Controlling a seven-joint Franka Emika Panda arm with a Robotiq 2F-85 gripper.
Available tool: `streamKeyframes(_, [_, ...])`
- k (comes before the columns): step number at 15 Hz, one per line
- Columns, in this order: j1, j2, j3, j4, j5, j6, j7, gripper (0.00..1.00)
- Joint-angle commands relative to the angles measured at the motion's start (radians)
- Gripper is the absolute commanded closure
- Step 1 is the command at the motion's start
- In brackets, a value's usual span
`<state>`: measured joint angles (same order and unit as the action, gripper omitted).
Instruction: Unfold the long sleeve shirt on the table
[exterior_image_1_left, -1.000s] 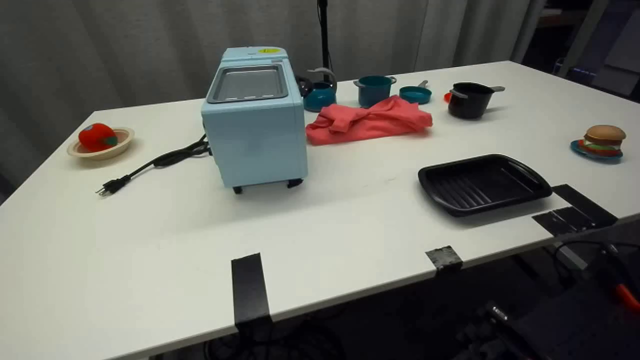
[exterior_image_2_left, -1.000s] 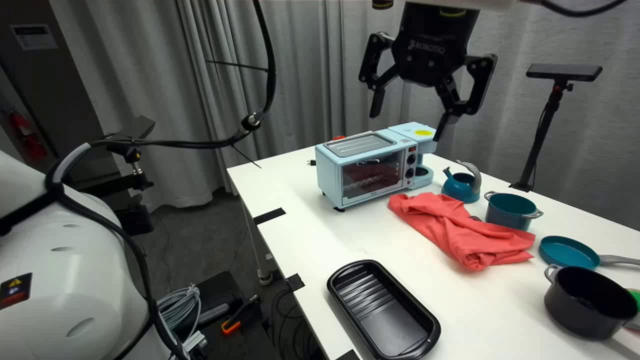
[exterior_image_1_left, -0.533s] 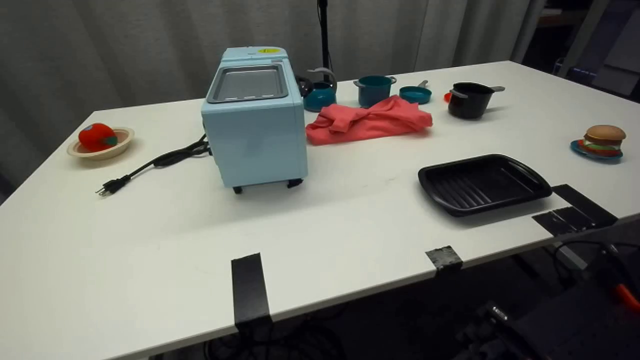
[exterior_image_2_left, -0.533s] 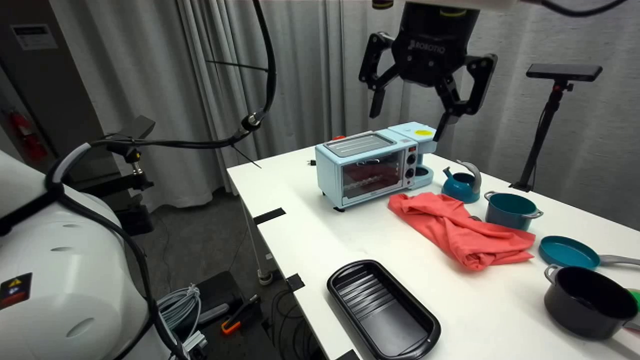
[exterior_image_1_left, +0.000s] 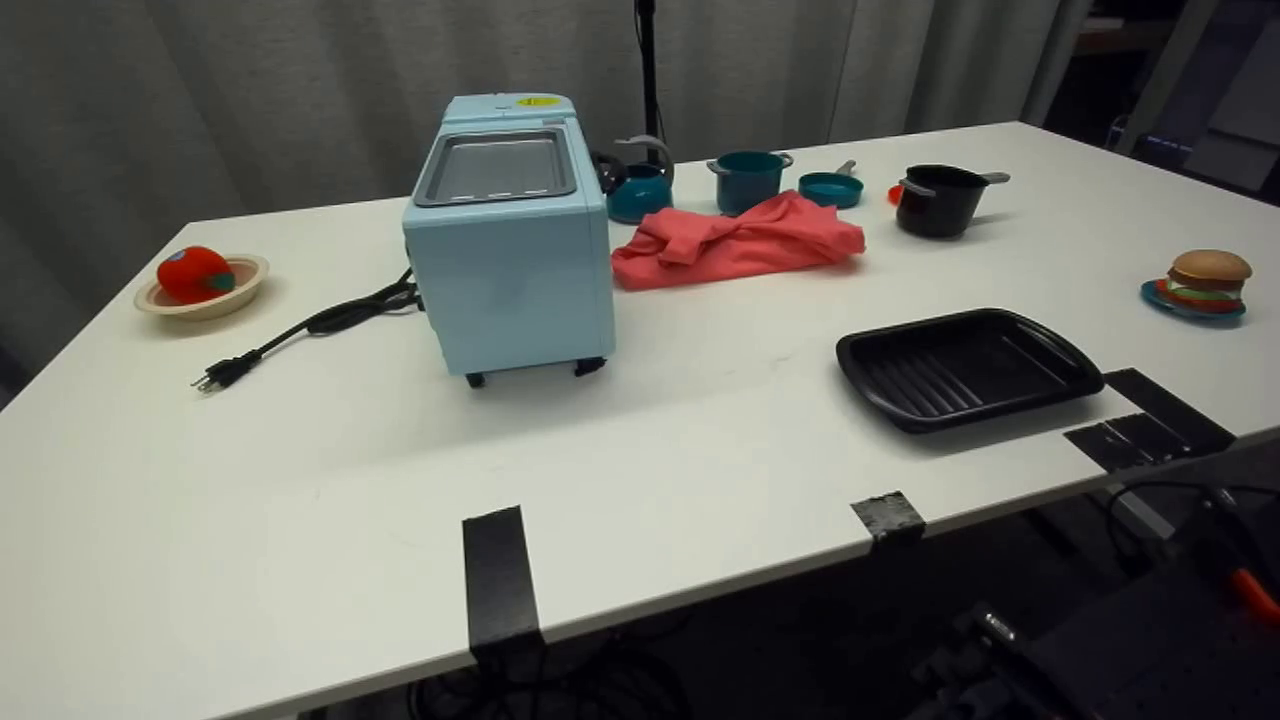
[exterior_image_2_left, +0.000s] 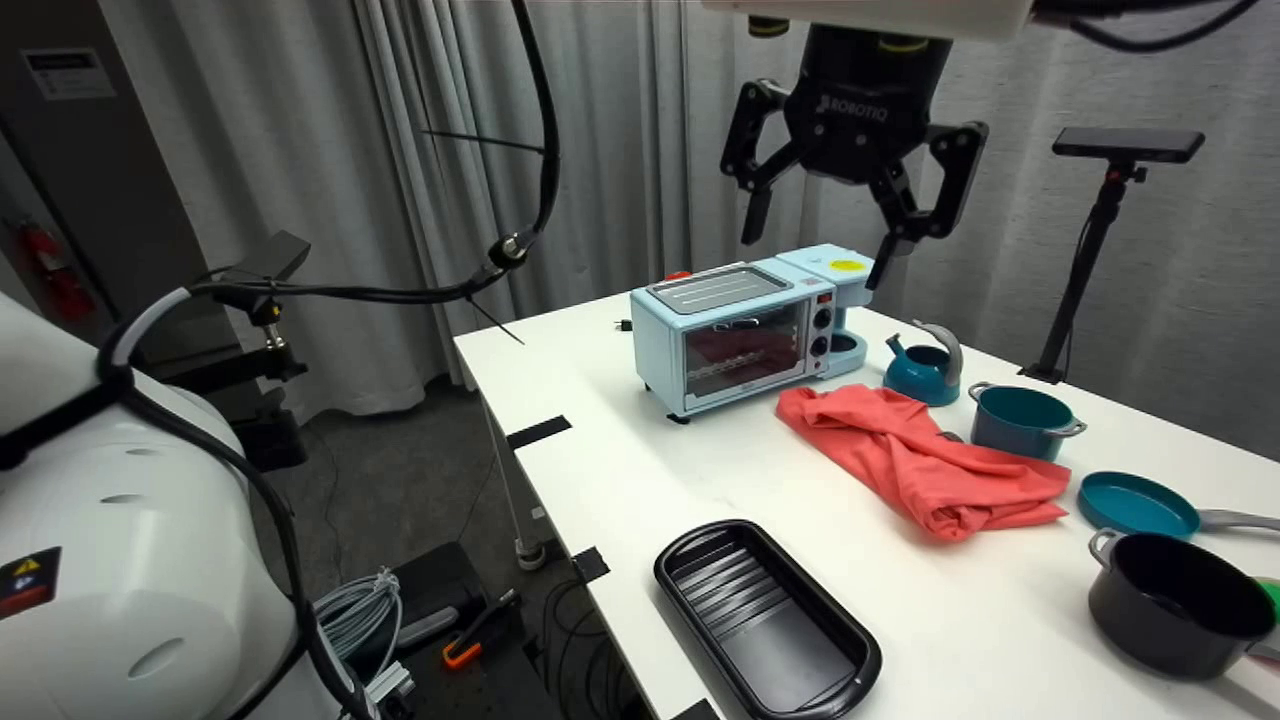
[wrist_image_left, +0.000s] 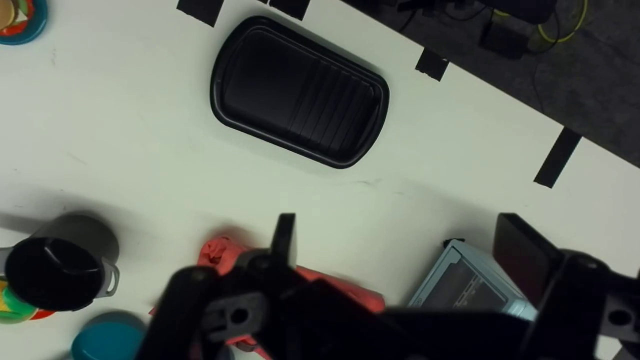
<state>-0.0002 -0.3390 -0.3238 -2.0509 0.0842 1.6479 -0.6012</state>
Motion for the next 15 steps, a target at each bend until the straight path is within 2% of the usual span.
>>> streamKeyframes(1, [-0.019,0.087,0.038,0.020,0.020,0.081,-0.012,0.00])
streamKeyframes(10, [-0.025,0.387,0.139,0.076,0.112,0.390,-0.010,0.00])
streamKeyframes(15, [-0.039,0.531,0.219,0.149,0.163,0.479,0.012,0.00])
